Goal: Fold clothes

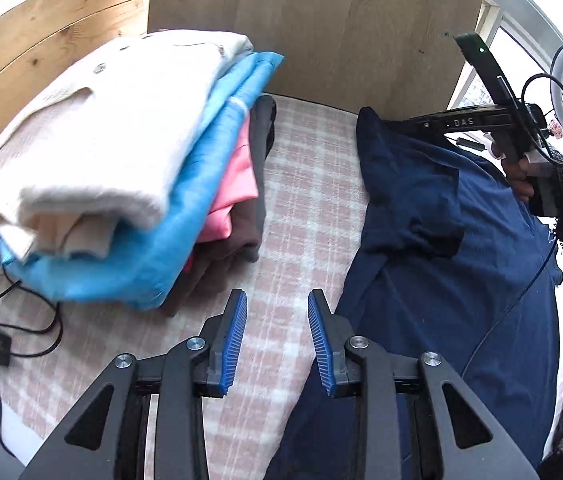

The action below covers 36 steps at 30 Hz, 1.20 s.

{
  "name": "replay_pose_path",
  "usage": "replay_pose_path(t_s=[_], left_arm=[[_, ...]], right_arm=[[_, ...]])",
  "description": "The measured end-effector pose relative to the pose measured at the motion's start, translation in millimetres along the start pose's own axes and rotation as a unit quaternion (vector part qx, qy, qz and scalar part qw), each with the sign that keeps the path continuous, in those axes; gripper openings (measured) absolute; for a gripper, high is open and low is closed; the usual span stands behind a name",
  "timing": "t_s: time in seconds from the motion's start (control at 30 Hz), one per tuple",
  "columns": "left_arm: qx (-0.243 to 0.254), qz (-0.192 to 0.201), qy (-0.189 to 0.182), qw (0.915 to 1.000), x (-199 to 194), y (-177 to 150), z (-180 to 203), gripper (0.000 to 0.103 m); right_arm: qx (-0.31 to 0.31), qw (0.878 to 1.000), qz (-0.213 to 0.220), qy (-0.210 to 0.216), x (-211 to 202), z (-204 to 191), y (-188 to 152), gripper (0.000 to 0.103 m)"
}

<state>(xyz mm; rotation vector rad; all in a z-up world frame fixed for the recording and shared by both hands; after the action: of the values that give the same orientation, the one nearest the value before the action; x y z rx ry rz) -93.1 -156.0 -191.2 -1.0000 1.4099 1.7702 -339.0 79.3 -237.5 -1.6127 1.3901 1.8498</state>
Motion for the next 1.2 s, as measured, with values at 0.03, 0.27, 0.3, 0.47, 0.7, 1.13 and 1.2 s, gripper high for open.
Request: replay_pose_path(t_s=[0.03, 0.27, 0.3, 0.47, 0.7, 1.13, 1.2], left_arm=[[-0.009, -0.003, 0.005, 0.9999, -12.3, -18.9, -6.5, 0.031], [-0.094, -0.024, 0.018, 0.9951, -68.1, -136.3, -42.8, 0.031], [-0.103, -0.024, 0.020, 0.9941, -72.6, -149.9, -46.4, 0.031], [-0.129, -0.030, -0.007, 0.9912, -81.8, -204.1, -50.2, 0.031], [-0.101, -0.067, -0.015, 0.9926, -64.4, -239.7, -38.3, 0.031], [-0.047, -0.071, -0.045, 0.9954, -56.4, -240.1, -35.8, 0.007], [-0.055, -0.073, -0.047, 0.9947, -57.4, -241.3, -41.5, 0.003]], right_arm=[[-0.005, 1.000, -0.004, 0.015, -6.9, -13.5, -11.9, 0.024], [-0.117, 0.992, -0.046, -0.017, 8.1, -106.7, -77.1, 0.037], [-0.131, 0.990, -0.049, -0.030, 13.8, -114.3, -80.9, 0.037], [-0.152, 0.984, -0.068, -0.059, 35.0, -129.1, -87.6, 0.037], [-0.149, 0.983, -0.080, -0.076, 47.2, -130.8, -89.3, 0.037], [-0.090, 0.988, -0.089, -0.082, 41.1, -119.2, -80.3, 0.011], [-0.063, 0.992, -0.079, -0.073, 36.9, -116.2, -73.0, 0.008]])
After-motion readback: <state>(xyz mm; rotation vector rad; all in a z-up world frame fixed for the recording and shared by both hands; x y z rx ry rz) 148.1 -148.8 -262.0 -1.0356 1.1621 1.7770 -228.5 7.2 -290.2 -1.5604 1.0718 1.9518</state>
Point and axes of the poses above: each gripper's, at about its wrist camera, not at the fingertips, and x roughly the way its jaws point, z to its right, y to its top, the point moved 6 cm from there along x, roughly the way its jaws point, and after that the axes turned 1 degree about -z, right-handed, at the moved point
